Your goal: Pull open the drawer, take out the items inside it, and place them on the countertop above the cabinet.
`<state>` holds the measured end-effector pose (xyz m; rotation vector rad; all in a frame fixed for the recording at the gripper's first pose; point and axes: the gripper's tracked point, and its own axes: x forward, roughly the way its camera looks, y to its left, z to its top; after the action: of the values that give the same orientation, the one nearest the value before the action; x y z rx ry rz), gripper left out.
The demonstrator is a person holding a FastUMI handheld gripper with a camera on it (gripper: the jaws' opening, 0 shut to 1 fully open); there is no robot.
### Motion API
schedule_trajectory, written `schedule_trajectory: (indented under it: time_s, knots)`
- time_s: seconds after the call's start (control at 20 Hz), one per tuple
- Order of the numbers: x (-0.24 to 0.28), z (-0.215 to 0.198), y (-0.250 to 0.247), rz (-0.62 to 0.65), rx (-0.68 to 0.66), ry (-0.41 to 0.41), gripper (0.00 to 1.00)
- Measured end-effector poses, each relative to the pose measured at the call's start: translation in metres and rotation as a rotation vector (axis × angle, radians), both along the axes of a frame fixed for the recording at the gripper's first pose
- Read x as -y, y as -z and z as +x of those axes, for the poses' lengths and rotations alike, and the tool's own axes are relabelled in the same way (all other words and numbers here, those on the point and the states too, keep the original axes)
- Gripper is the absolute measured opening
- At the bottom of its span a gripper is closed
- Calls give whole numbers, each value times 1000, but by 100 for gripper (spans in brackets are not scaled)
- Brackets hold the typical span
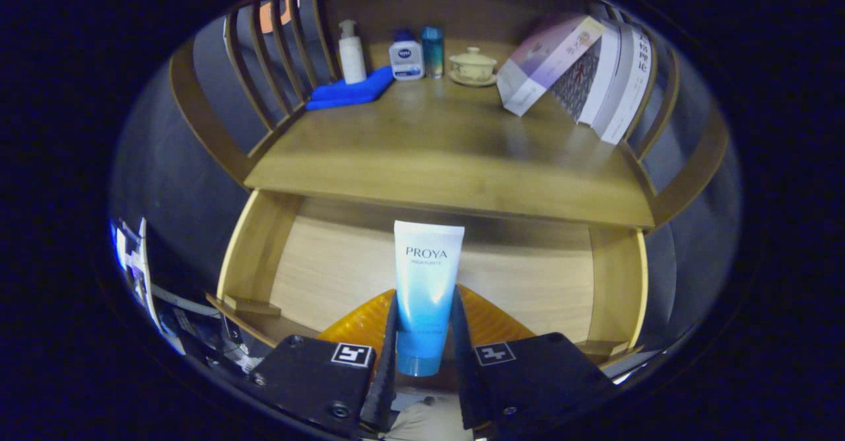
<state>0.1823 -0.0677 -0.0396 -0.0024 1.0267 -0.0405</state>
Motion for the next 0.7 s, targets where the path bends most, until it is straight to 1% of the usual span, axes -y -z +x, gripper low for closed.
schedule_trajectory:
  time_s: [0.15,0.3,0.4,0.55,0.7]
  knots:
    - [-4,8,-23,7,56,-9,43]
    - [-2,25,-46,-10,131,-2,43]
    - [1,37,-51,-21,159,10,43]
    - [-2,55,-52,3,178,21,43]
    - [0,75,-53,0,207,27,43]
